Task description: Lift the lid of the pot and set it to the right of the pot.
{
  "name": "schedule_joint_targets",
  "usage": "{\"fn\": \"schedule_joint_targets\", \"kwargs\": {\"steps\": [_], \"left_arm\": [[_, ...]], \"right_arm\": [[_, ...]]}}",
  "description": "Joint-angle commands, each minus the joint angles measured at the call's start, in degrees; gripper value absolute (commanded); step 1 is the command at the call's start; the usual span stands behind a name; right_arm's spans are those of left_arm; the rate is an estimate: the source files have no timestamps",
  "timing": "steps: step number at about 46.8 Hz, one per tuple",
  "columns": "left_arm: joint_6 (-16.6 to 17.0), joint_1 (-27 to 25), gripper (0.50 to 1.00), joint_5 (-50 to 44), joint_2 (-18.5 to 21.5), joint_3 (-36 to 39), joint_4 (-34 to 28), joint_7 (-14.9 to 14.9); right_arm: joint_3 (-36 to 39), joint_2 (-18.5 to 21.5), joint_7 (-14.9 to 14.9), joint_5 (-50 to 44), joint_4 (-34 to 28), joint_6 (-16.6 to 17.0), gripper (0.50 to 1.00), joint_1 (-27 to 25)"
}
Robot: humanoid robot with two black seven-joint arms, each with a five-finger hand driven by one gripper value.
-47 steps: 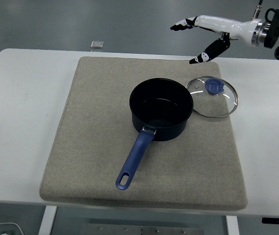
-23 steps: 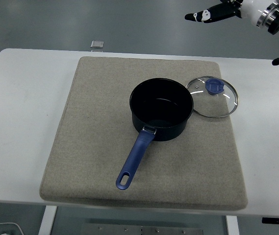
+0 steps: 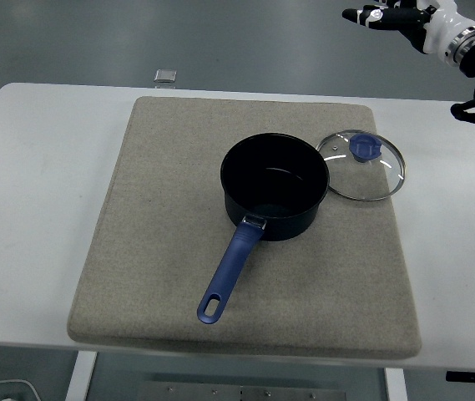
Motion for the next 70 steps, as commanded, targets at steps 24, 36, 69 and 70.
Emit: {"fn": "schedule_joint_targets", "kwargs": {"steps": [24,36,69,70], "left_arm": [[0.0,0.0,1.0,-0.01,0.0,0.0,-0.07,0.0],[0.0,0.0,1.0,-0.01,0.0,0.0,-0.07,0.0],[0.0,0.0,1.0,-0.01,0.0,0.0,0.1,0.0],[0.0,0.0,1.0,-0.01,0.0,0.0,-0.07,0.0]], "right_arm": [[4.14,2.29,-7.56,15.28,0.04,-2.43,0.897,-4.92],[4.14,2.55,-9.94,28.38,0.04,-3.92,0.897,-5.27],[5.9,4.93,-5.19,30.41,-4.09,1.18,0.899,-9.66],[5.9,4.93,-4.76,30.41,-4.09,1.26,0.899,-9.93]]}}
